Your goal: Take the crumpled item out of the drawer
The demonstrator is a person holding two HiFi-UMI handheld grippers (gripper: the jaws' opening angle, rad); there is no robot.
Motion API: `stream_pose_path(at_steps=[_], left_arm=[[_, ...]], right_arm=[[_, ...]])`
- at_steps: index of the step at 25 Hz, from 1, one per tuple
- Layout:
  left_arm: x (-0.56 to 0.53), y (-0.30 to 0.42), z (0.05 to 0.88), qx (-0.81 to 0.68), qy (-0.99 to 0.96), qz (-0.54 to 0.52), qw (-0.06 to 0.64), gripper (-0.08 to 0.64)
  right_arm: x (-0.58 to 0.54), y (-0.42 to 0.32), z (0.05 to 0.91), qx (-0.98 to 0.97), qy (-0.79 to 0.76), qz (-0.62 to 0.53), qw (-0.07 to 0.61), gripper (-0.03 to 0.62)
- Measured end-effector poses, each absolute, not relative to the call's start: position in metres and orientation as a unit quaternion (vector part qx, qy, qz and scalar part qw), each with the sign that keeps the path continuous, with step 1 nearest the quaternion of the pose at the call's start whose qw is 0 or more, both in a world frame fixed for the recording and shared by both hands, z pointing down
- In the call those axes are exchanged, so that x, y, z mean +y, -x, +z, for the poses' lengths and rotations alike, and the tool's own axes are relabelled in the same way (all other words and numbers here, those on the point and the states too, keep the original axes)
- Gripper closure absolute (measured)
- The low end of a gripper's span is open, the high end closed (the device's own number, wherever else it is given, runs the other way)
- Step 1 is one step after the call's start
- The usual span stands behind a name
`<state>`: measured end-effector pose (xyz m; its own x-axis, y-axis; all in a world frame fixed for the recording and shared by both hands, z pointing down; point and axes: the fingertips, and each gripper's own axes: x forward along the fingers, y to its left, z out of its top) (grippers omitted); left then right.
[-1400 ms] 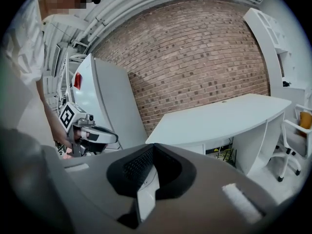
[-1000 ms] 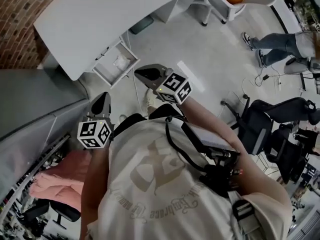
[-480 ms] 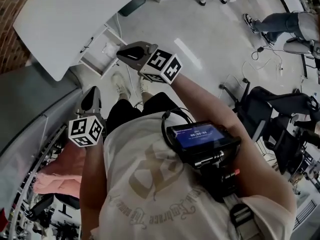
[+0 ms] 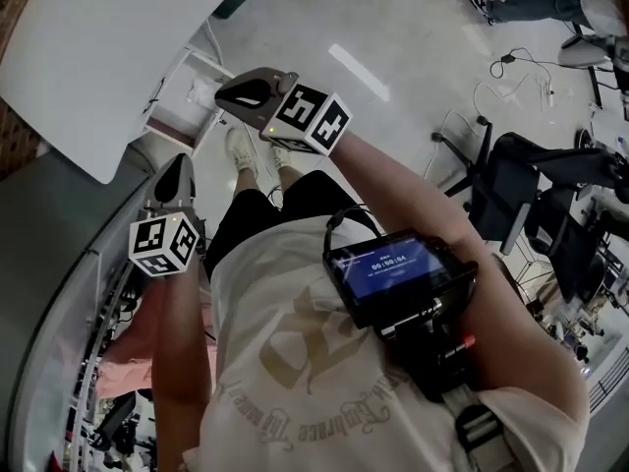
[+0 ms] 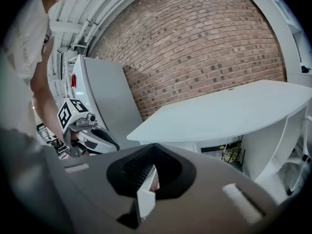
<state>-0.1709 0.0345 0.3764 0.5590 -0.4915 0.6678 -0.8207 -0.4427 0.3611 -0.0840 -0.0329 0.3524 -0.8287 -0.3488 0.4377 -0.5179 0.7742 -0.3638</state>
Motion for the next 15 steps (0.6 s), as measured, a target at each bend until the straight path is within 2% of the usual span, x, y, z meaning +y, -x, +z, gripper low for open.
stream_pose_path(at_steps=[9, 15], left_arm=[[0.025, 0.154, 0.401, -0.357, -0.823, 0.285, 0.338, 0.555], [0.015, 0.139, 0.41, -0.34, -0.828, 0.299, 0.332, 0.555]], right_arm=[[-0.033, 0.062, 0.364, -0.913, -0.279, 0.251, 0.16, 0.584], [-0.02, 0.042, 0.377, -0.902, -0.31, 0.246, 0.172, 0.584]])
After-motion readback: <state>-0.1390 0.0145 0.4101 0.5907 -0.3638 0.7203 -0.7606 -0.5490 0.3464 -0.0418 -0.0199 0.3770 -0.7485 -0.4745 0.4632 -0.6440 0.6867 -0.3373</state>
